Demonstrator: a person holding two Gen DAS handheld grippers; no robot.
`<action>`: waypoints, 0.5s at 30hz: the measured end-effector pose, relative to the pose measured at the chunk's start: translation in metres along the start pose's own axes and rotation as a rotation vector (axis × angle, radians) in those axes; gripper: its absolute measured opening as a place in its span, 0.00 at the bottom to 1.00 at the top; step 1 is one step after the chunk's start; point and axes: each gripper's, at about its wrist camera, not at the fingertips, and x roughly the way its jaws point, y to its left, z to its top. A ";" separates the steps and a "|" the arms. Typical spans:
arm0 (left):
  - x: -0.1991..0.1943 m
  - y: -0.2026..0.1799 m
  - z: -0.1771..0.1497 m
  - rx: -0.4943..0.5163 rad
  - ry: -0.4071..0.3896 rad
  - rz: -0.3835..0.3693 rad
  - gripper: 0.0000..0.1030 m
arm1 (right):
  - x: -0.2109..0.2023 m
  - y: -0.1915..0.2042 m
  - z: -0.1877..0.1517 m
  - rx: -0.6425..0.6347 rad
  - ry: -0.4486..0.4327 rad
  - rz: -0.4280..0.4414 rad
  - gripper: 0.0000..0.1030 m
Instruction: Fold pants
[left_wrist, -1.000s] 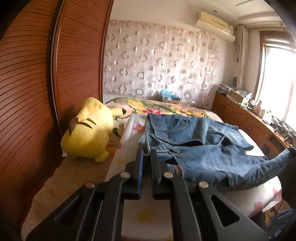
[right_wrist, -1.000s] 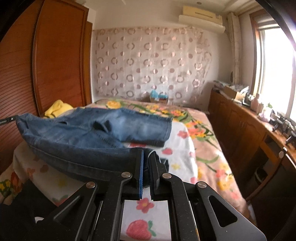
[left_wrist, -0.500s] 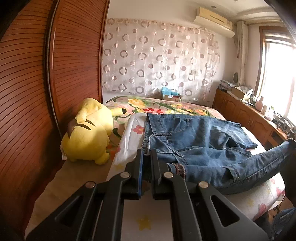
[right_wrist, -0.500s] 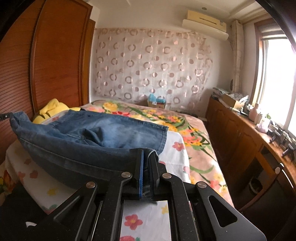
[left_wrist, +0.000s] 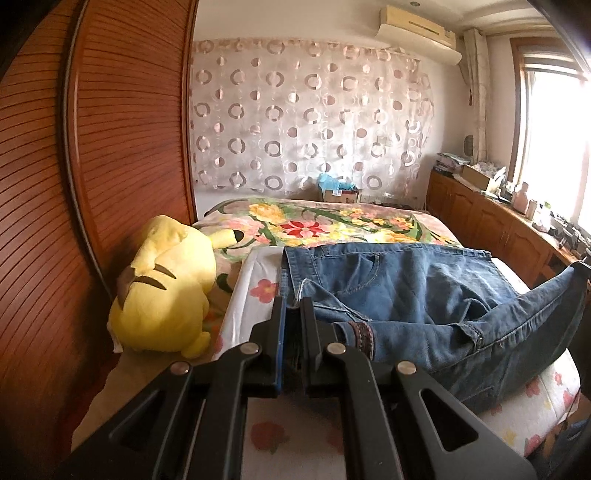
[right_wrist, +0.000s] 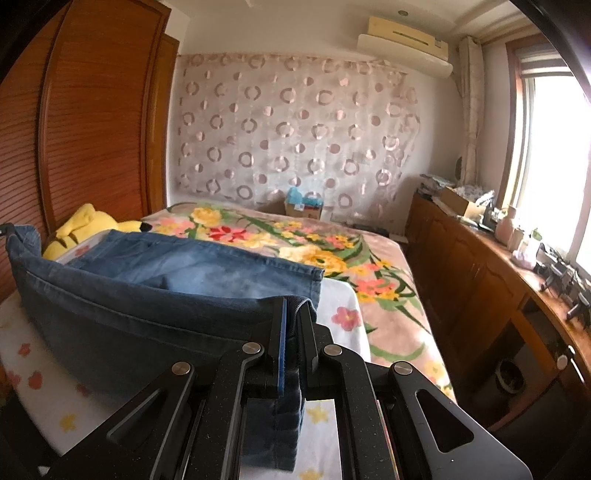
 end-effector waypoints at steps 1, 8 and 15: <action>0.005 0.000 0.001 0.001 0.004 -0.001 0.04 | 0.006 -0.001 0.001 -0.003 0.007 -0.001 0.02; 0.045 -0.007 0.003 0.028 0.050 0.001 0.04 | 0.047 -0.010 -0.003 -0.001 0.061 0.007 0.02; 0.077 -0.006 0.005 0.022 0.081 0.007 0.04 | 0.075 -0.017 -0.004 0.030 0.116 0.052 0.02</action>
